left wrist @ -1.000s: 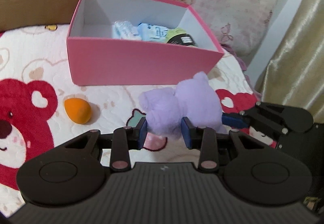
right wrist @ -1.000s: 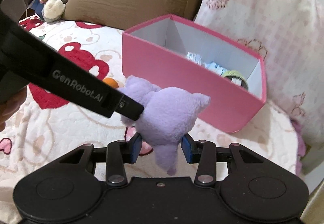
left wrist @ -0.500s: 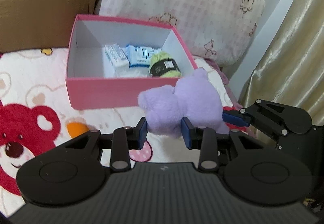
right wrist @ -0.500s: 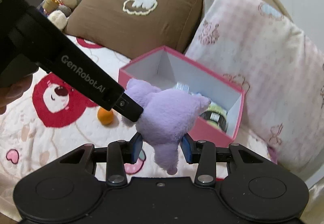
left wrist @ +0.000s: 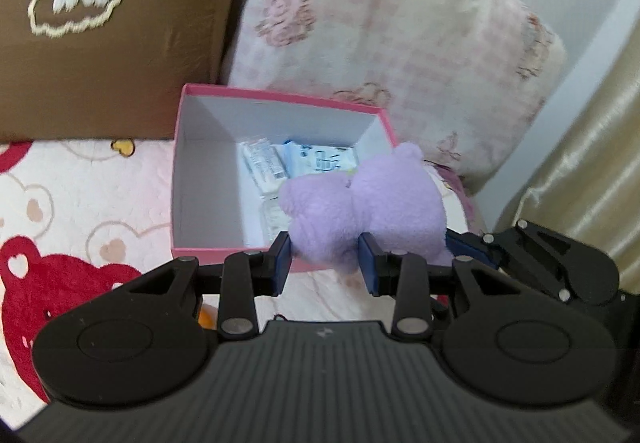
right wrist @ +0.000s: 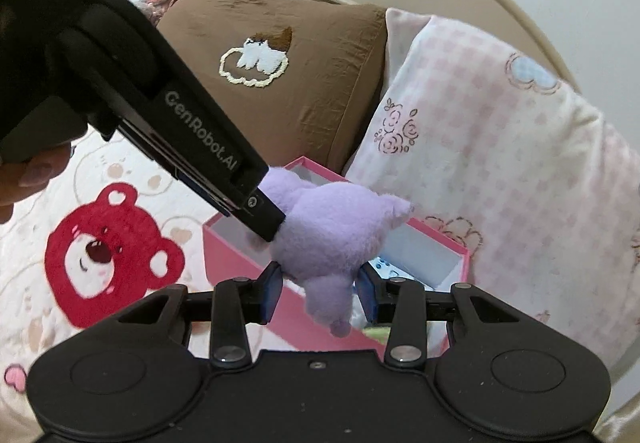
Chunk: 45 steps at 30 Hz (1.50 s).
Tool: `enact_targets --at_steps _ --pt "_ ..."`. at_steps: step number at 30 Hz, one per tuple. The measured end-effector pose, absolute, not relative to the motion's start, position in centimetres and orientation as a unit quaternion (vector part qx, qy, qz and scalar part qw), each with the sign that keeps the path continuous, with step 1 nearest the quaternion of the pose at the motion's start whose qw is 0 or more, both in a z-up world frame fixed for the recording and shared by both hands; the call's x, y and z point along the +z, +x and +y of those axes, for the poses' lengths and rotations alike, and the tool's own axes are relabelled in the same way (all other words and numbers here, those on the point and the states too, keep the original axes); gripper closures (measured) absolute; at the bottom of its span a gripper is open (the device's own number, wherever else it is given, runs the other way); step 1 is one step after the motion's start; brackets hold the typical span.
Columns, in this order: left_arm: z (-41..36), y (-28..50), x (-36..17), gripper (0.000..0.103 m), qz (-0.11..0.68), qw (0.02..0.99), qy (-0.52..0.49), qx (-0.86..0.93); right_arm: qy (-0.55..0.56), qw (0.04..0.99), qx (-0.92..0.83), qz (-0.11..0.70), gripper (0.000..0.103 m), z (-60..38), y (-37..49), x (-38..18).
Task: Organize objects
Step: 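Lift the purple plush toy with the right tool toward the pink box, then lower the plush toy into the pink box and open the right tool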
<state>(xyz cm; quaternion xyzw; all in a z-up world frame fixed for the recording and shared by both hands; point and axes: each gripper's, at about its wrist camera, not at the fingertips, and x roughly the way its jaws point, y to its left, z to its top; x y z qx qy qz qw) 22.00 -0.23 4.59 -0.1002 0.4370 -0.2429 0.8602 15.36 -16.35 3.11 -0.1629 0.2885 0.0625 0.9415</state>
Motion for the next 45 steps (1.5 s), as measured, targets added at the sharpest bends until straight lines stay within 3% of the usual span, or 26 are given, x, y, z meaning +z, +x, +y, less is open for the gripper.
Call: enact_targets --at_steps 8,10,16,18,19,36,45 --pt "0.1 29.5 0.2 0.068 0.494 0.837 -0.121 -0.204 -0.101 0.938 0.097 0.316 0.066 -18.3 21.2 0.5" --pt "-0.4 30.8 -0.9 0.073 0.503 0.834 -0.116 -0.195 -0.095 0.937 0.102 0.321 0.067 -18.6 22.6 -0.3" --pt "-2.6 33.7 -4.4 0.08 0.535 0.823 -0.09 -0.17 -0.084 0.933 0.12 0.33 0.08 -19.0 25.7 -2.0" --pt "-2.5 34.2 -5.2 0.08 0.536 0.822 -0.101 -0.165 -0.061 0.93 0.122 0.342 0.091 -19.6 26.7 -2.7" --pt "-2.4 34.3 -5.5 0.08 0.533 0.822 -0.112 -0.166 -0.043 0.928 0.126 0.349 0.091 -20.1 27.1 -3.2" --pt "-3.0 33.7 -5.6 0.08 0.49 0.85 -0.079 -0.177 0.054 0.909 0.117 0.397 0.083 -24.6 28.2 -5.8" --pt "-4.0 35.1 -7.0 0.08 0.501 0.826 -0.131 -0.221 0.042 0.909 0.12 0.398 0.077 -22.9 28.7 -6.0"
